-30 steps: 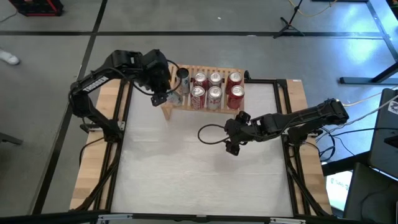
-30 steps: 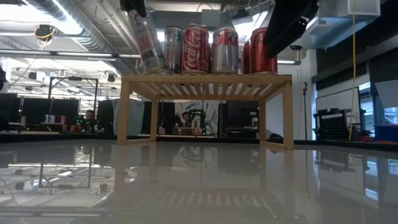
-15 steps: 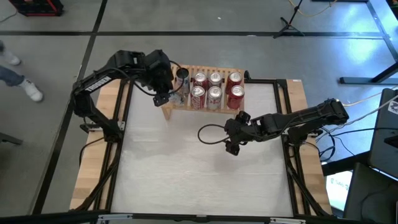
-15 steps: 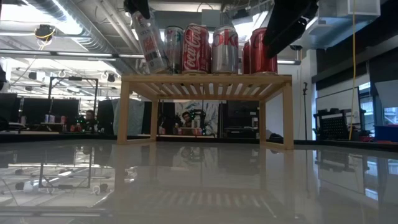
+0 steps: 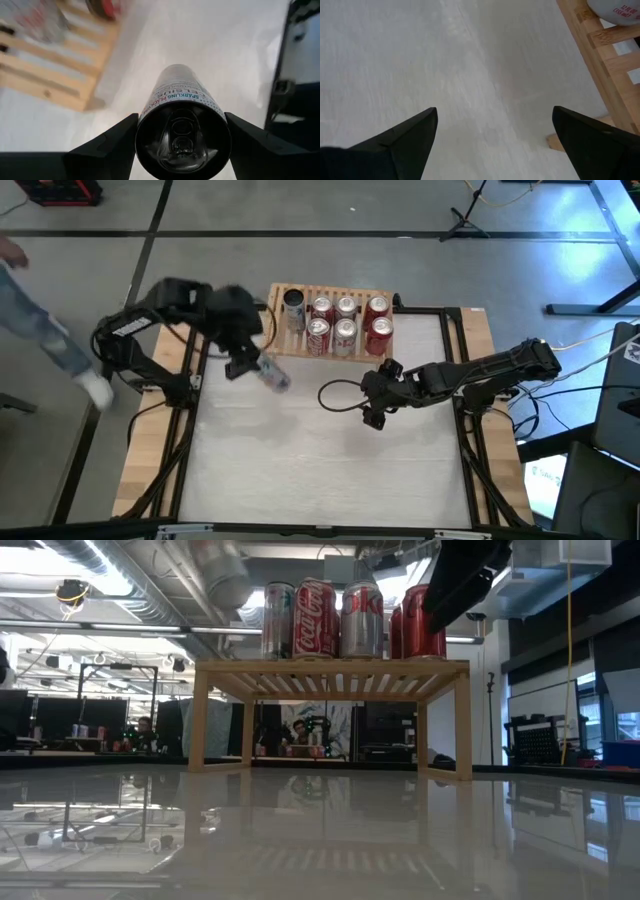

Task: Place canned beverage on shelf
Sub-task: Put the white soda can on the shelf aligned with the other white soda can

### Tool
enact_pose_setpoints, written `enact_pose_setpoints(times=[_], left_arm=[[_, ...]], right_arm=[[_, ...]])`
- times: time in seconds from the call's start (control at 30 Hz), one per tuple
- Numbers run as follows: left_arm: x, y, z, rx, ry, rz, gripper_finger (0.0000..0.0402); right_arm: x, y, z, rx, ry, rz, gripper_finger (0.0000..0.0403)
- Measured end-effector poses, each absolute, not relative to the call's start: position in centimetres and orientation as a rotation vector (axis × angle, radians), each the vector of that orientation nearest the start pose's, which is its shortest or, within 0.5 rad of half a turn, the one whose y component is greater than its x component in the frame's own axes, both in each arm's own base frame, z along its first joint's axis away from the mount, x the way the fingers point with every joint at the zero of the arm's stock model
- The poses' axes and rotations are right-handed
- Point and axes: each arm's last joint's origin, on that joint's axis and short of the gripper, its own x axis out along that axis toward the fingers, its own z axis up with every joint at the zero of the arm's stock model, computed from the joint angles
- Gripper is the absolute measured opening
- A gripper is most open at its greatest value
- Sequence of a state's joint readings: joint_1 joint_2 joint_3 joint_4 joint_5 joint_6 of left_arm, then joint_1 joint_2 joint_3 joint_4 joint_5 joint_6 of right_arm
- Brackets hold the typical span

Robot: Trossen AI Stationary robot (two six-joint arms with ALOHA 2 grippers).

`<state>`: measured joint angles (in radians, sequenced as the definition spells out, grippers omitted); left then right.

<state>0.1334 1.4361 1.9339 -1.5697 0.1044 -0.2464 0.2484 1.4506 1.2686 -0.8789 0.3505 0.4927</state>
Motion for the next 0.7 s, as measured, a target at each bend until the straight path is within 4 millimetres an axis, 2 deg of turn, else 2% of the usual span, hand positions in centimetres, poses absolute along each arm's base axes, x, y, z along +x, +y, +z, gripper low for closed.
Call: enact_pose_setpoints(times=[0.17,0.27,0.47,0.7], left_arm=[[23.5,-0.5,40.6,-0.307,1.229,0.149,0.0241],[24.9,-1.4,37.6,-0.298,1.284,0.133,0.0241],[27.0,-2.1,32.6,-0.258,1.368,0.165,0.0241],[29.0,-2.1,29.7,-0.229,1.431,0.209,0.0241]], right_arm=[[28.2,6.1,29.8,0.135,0.937,-0.345,0.0383],[28.3,6.1,29.6,0.133,0.942,-0.346,0.0383],[28.6,6.2,29.2,0.130,0.951,-0.346,0.0383],[28.8,6.3,29.0,0.135,0.956,-0.338,0.0383]])
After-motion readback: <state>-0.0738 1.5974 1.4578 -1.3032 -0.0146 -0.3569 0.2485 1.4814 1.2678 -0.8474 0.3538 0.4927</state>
